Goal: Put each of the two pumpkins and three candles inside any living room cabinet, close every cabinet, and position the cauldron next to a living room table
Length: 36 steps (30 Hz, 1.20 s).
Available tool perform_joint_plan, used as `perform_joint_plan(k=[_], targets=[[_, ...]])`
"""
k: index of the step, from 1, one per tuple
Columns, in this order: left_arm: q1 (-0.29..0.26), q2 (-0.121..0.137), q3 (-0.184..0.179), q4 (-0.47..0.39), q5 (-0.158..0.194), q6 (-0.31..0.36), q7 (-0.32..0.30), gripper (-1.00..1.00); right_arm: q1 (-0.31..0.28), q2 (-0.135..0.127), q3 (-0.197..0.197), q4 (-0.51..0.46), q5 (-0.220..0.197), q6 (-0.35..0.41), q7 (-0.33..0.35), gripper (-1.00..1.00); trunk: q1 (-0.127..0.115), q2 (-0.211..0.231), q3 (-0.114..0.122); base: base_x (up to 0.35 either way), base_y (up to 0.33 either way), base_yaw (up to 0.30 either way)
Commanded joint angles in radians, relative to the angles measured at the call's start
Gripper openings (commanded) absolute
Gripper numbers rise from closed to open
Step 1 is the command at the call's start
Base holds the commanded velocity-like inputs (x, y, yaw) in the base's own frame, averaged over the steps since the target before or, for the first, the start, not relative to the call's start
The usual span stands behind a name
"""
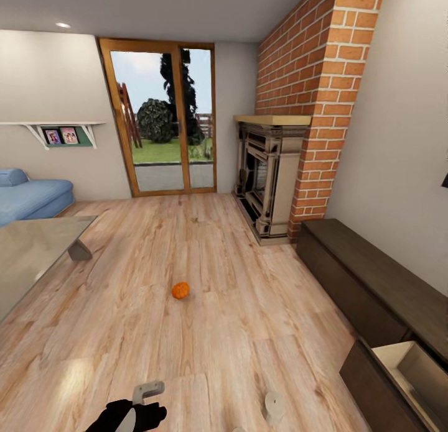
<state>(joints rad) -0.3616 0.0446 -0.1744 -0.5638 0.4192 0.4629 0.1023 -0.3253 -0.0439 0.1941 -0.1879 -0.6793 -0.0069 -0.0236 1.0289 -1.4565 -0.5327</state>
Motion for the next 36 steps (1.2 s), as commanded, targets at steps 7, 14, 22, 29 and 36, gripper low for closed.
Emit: perform_joint_plan(k=[7, 14, 22, 29, 36], targets=[[0.0, 0.001, -0.008, -0.002, 0.011, 0.003, 0.01, 1.0, 0.0, -0.001, 0.008, -0.001, -0.009, 0.0, -0.002, 1.0, 0.0, -0.001, -0.001, 0.0, -0.029, 0.0], [0.0, 0.001, -0.008, -0.002, 0.01, 0.003, 0.01, 1.0, 0.0, -0.001, 0.008, -0.001, -0.009, -0.001, -0.002, 1.0, 0.0, -0.001, -0.001, 0.0, -0.001, 0.0], [0.0, 0.001, -0.008, -0.002, 0.009, 0.003, 0.01, 1.0, 0.0, -0.001, 0.008, -0.001, -0.009, 0.0, -0.002, 1.0, 0.0, -0.001, -0.001, 0.0, -0.139, 0.0], [0.0, 0.001, -0.008, -0.002, 0.009, 0.003, 0.01, 1.0, -0.001, -0.001, 0.008, -0.001, -0.009, 0.0, -0.001, 1.0, 0.0, -0.001, -0.001, 0.0, -0.041, 0.0], [0.0, 0.001, -0.008, -0.002, 0.007, 0.003, 0.01, 1.0, -0.001, -0.001, 0.008, -0.001, -0.009, -0.001, -0.001, 1.0, 0.0, -0.001, -0.001, 0.0, -0.202, 0.0]])
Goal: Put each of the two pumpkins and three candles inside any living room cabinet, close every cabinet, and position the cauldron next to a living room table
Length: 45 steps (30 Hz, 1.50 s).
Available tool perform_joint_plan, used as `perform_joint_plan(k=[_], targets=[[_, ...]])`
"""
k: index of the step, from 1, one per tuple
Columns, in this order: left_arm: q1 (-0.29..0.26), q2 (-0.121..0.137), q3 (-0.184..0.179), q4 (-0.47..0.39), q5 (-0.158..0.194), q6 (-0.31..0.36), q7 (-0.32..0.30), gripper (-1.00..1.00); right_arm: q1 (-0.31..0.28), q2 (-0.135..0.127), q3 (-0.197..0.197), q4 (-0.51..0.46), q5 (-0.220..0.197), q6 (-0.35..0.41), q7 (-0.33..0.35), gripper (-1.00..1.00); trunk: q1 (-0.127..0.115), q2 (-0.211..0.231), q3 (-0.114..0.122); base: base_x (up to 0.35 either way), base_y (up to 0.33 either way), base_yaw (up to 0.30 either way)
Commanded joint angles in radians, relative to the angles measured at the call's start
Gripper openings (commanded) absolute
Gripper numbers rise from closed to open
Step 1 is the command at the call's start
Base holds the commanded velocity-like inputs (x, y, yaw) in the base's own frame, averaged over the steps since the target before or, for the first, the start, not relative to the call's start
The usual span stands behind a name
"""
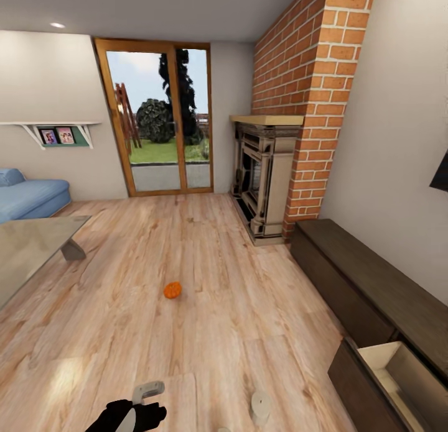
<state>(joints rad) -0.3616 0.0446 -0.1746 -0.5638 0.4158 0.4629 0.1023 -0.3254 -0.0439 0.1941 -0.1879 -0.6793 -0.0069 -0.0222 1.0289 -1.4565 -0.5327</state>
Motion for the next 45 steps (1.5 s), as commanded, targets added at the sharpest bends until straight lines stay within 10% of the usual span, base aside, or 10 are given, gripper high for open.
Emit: perform_joint_plan(k=[1, 45], targets=[[0.0, 0.001, -0.008, -0.002, 0.011, 0.003, 0.01, 1.0, 0.0, -0.001, 0.008, -0.001, -0.009, -0.001, -0.002, 1.0, 0.0, -0.001, -0.001, 0.0, -0.144, 0.0], [0.0, 0.001, -0.008, 0.056, 0.009, -0.078, 0.01, 1.0, 0.0, -0.001, 0.008, -0.002, -0.009, -0.001, -0.004, 1.0, 0.0, -0.001, -0.001, 0.139, -0.118, 0.024]])
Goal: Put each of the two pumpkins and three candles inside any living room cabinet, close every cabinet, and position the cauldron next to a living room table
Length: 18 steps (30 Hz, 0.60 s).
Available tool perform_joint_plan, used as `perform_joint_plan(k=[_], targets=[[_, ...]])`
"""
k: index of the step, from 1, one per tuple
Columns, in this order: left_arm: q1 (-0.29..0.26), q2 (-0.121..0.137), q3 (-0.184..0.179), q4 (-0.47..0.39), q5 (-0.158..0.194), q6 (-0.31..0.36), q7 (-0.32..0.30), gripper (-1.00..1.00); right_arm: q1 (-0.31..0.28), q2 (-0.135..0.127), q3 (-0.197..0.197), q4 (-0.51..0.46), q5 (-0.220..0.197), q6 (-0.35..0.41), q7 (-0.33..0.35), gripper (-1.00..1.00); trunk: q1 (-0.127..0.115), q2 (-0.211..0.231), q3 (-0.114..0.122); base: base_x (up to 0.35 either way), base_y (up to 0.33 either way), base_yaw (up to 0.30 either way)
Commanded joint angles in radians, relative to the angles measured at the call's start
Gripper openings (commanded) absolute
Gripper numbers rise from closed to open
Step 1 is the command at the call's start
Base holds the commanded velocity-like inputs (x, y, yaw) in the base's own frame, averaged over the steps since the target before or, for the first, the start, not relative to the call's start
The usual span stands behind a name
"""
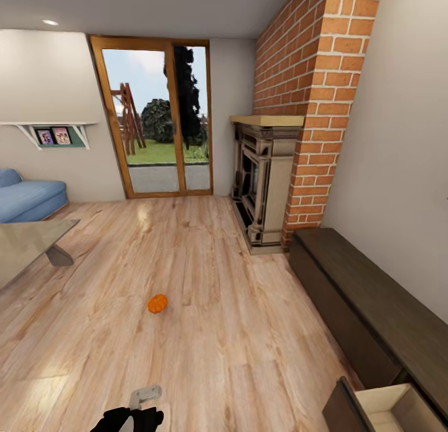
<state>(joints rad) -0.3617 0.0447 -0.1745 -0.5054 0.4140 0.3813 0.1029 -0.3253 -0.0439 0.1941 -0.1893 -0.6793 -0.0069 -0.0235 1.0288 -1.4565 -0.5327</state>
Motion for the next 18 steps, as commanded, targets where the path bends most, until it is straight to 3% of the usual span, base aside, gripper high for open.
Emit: perform_joint_plan(k=[1, 6, 18], targets=[[0.0, 0.001, -0.008, -0.002, 0.011, 0.004, 0.009, 1.0, -0.001, -0.001, 0.008, -0.001, -0.009, -0.001, -0.002, 1.0, 0.0, -0.001, -0.001, 0.03, -0.161, 0.046], [0.0, 0.002, -0.008, -0.002, 0.013, 0.005, 0.009, 1.0, 0.0, -0.001, 0.008, -0.001, -0.009, -0.001, -0.002, 1.0, 0.0, -0.001, -0.001, 0.012, -0.121, 0.017], [0.0, 0.003, -0.008, -0.002, 0.014, 0.005, 0.009, 1.0, -0.001, -0.001, 0.008, -0.001, -0.009, -0.001, -0.001, 1.0, 0.0, -0.001, -0.001, 0.072, -0.004, 0.001]])
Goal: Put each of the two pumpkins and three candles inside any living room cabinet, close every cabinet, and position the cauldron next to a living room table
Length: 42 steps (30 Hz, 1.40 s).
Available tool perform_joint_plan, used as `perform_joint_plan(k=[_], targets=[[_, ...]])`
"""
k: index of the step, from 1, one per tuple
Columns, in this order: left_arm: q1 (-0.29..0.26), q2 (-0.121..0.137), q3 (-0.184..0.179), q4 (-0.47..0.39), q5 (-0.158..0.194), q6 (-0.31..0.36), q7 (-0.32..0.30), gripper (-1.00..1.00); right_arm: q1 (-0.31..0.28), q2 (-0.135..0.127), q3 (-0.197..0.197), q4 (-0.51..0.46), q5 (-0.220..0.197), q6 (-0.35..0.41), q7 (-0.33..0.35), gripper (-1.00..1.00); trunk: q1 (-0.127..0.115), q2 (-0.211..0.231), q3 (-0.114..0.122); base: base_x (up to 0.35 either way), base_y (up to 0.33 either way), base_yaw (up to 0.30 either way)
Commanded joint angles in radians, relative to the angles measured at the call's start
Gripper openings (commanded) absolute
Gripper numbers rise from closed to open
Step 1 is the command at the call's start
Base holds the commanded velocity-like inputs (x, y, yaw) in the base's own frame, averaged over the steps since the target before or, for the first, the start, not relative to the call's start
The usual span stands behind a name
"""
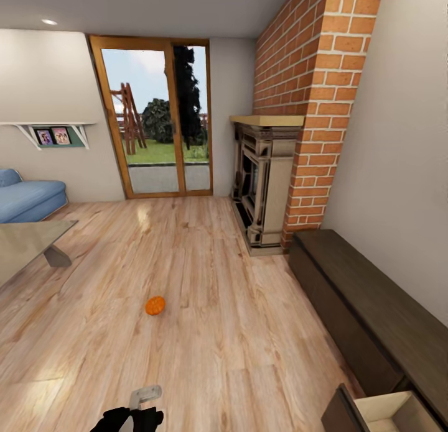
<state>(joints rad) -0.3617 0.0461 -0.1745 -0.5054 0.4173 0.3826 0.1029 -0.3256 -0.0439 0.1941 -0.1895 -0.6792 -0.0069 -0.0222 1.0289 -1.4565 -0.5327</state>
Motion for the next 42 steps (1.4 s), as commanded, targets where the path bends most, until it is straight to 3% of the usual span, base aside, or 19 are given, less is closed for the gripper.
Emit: perform_joint_plan(k=[1, 26, 31, 34, 37, 42], targets=[[0.0, 0.001, -0.008, -0.002, 0.011, 0.004, 0.009, 1.0, 0.0, -0.001, 0.008, -0.001, -0.01, -0.001, -0.002, 1.0, 0.0, -0.001, -0.001, 0.01, -0.173, 0.0], [0.0, 0.0, -0.007, -0.002, 0.012, 0.004, 0.008, 1.0, -0.001, -0.001, 0.011, -0.016, -0.008, -0.001, 0.0, 1.0, 0.0, -0.001, -0.001, -0.017, -0.097, 0.0], [0.0, 0.001, -0.005, -0.004, 0.012, 0.005, 0.001, 1.0, -0.001, -0.003, 0.047, -0.18, -0.009, 0.025, -0.001, 1.0, 0.0, -0.001, -0.001, 0.0, -0.003, 0.0], [0.0, 0.001, 0.0, -0.004, 0.013, 0.007, -0.014, 1.0, -0.001, -0.004, 0.071, -0.34, -0.011, 0.137, -0.03, 1.0, 0.0, -0.001, -0.001, 0.0, 0.0, 0.0], [0.0, 0.003, 0.001, -0.004, 0.015, 0.008, -0.022, 1.0, -0.001, -0.004, 0.077, -0.508, -0.013, 0.289, -0.155, 1.0, 0.0, -0.001, -0.001, 0.0, 0.0, 0.0], [0.0, 0.003, 0.0, -0.003, 0.016, 0.008, -0.025, 1.0, 0.0, -0.002, 0.078, -0.649, -0.023, 0.398, -0.329, 1.0, 0.0, -0.001, -0.001, 0.0, 0.0, 0.0]])
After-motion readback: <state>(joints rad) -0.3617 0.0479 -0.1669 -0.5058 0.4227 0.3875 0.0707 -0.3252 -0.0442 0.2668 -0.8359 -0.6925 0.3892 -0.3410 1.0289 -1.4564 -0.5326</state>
